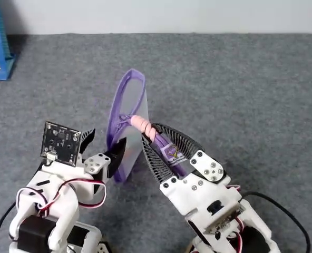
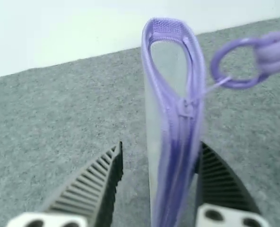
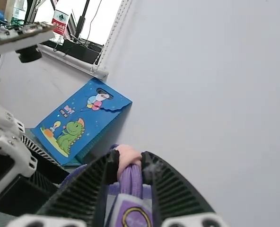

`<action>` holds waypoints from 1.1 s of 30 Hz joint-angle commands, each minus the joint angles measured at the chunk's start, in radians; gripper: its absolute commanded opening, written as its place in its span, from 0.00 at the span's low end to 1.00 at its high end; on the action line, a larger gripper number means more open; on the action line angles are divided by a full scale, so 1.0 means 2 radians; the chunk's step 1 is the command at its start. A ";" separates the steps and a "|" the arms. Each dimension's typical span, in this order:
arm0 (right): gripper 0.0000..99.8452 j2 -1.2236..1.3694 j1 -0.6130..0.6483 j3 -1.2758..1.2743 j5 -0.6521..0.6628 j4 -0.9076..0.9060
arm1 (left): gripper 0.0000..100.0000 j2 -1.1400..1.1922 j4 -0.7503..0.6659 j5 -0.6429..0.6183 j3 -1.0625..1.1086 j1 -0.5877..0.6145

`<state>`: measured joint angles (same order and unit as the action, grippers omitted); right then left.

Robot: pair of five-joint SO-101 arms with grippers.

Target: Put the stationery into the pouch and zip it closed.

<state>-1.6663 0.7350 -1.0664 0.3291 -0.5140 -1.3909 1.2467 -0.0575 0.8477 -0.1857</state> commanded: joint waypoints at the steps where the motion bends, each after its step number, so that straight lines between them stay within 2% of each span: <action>1: 0.01 -0.009 0.003 0.028 -0.005 -0.003 | 0.21 -0.006 -0.029 -0.005 -0.003 -0.002; 11: 0.01 -0.008 0.003 0.027 -0.006 -0.003 | 0.14 -0.006 -0.048 -0.005 -0.002 -0.002; 19: 0.01 -0.008 0.001 0.027 -0.005 -0.003 | 0.01 -0.006 -0.046 -0.002 0.013 -0.071; 28: 0.01 -0.007 -0.042 0.027 -0.005 0.002 | 0.01 -0.012 -0.013 -0.005 0.007 -0.071; 33: 0.01 -0.003 -0.065 0.021 -0.005 0.005 | 0.01 -0.080 0.017 -0.005 0.008 -0.071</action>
<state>-1.6663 0.6460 -1.0679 0.3291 -0.5155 -1.4691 1.2375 -0.0575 0.8830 -0.3268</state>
